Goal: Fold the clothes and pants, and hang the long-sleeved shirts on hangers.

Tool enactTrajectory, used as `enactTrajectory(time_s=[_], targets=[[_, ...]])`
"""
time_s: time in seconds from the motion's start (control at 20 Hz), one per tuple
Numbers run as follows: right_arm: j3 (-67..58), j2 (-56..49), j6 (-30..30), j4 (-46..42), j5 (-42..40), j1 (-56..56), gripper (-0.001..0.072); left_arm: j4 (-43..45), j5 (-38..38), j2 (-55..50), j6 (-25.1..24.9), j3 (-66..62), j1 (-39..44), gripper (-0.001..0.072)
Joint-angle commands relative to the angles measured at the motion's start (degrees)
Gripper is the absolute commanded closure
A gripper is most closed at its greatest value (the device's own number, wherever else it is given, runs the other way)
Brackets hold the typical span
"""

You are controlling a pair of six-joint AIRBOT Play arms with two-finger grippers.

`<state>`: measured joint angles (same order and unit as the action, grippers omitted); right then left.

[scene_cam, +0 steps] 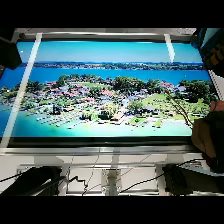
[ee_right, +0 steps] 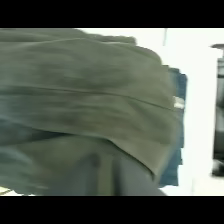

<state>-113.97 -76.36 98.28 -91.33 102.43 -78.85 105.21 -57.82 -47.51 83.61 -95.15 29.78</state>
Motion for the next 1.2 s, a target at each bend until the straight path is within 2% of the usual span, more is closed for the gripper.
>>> enactTrajectory(time_s=[0.0,0.2,0.3,0.4,0.5,0.6,0.8,0.9,1.0,1.1,1.15], targets=[[-0.02,-0.35,-2.16,13.81,-2.56,2.71,0.0678,1.22,-0.24,-0.70,-0.02,0.02,-0.02,0.0685],[-0.07,-0.35,-6.84,31.58,-5.42,12.76,0.0679,3.08,-0.28,-2.71,-0.02,0.04,-0.02,0.0685],[-0.07,-0.35,-7.56,34.77,-5.92,21.18,0.0680,5.20,-0.42,-4.15,0.00,0.04,-0.04,0.0685],[-0.07,-0.35,-7.61,34.18,-5.99,31.34,0.0680,6.97,-2.54,-5.81,0.00,0.07,-0.20,0.0685],[-0.07,-0.35,-7.80,30.80,-6.36,43.74,0.0680,7.32,-7.17,-7.37,0.04,0.07,-1.95,0.0685],[-0.07,-0.35,-7.80,21.84,-7.45,58.12,0.0680,7.28,-11.26,-8.50,2.64,0.46,-5.42,0.0685],[-0.07,-0.37,-7.80,8.02,-11.54,82.75,0.0680,6.54,-11.72,-6.47,7.96,5.11,-18.49,0.0685],[-0.04,-0.37,-7.78,2.60,-14.51,90.16,0.0680,5.27,-12.28,-5.11,8.66,7.87,-25.46,0.0685],[-0.04,-0.46,-7.78,0.90,-15.58,93.18,0.0679,4.44,-14.64,-5.22,12.48,8.74,-29.24,0.0685],[0.00,-0.48,-7.80,0.92,-14.03,93.42,0.0679,4.31,-14.93,-5.88,17.51,8.76,-30.42,0.0685],[0.00,-0.48,-7.80,0.72,-11.47,93.15,0.0679,4.26,-14.93,-6.19,17.62,8.76,-30.42,0.0685]])
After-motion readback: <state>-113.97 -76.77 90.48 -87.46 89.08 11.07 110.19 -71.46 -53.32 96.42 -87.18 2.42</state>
